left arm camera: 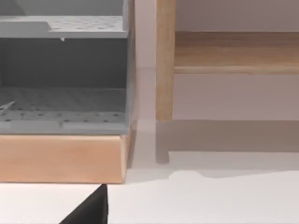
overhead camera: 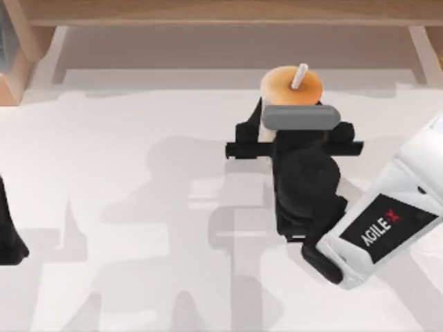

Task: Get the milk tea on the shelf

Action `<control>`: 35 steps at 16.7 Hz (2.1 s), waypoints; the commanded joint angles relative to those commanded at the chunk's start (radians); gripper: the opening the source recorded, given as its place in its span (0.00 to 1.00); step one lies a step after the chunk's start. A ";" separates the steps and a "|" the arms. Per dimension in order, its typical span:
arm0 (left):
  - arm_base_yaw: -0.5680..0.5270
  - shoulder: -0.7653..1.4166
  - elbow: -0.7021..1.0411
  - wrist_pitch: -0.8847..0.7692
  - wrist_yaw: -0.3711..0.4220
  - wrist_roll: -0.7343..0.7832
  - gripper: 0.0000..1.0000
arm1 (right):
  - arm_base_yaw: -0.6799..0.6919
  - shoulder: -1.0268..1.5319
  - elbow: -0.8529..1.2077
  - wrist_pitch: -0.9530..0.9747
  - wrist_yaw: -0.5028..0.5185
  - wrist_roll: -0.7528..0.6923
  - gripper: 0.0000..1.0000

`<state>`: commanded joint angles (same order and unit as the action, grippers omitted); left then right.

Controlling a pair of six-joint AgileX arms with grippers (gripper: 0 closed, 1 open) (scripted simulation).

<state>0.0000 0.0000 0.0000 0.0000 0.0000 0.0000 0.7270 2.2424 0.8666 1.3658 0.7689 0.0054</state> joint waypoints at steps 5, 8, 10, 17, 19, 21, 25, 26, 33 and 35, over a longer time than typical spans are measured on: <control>0.000 0.000 0.000 0.000 0.000 0.000 1.00 | 0.000 0.000 0.000 0.000 0.000 0.000 0.25; 0.000 0.000 0.000 0.000 0.000 0.000 1.00 | 0.000 0.000 0.000 0.000 0.000 0.000 0.02; 0.000 0.000 0.000 0.000 0.000 0.000 1.00 | 0.000 0.000 0.000 0.000 0.000 0.000 0.00; 0.000 0.000 0.000 0.000 0.000 0.000 1.00 | 0.002 -0.001 -0.001 0.000 0.000 0.002 0.00; 0.000 0.000 0.000 0.000 0.000 0.000 1.00 | 0.002 -0.012 -0.002 -0.010 0.000 0.002 0.00; 0.000 0.000 0.000 0.000 0.000 0.000 1.00 | 0.002 -0.033 -0.003 -0.029 0.000 0.002 0.00; 0.000 0.000 0.000 0.000 0.000 0.000 1.00 | 0.002 -0.036 -0.002 -0.033 -0.001 0.004 0.00; 0.000 0.000 0.000 0.000 0.000 0.000 1.00 | 0.003 -0.037 -0.001 -0.034 -0.002 0.003 0.00; 0.000 0.000 0.000 0.000 0.000 0.000 1.00 | 0.020 -0.166 0.158 -0.250 -0.127 -0.040 0.00; 0.000 0.000 0.000 0.000 0.000 0.000 1.00 | -0.003 -0.207 0.217 -0.364 -0.161 -0.045 0.00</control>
<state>0.0000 0.0000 0.0000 0.0000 0.0000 0.0000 0.7237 2.0359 1.0837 1.0017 0.6075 -0.0400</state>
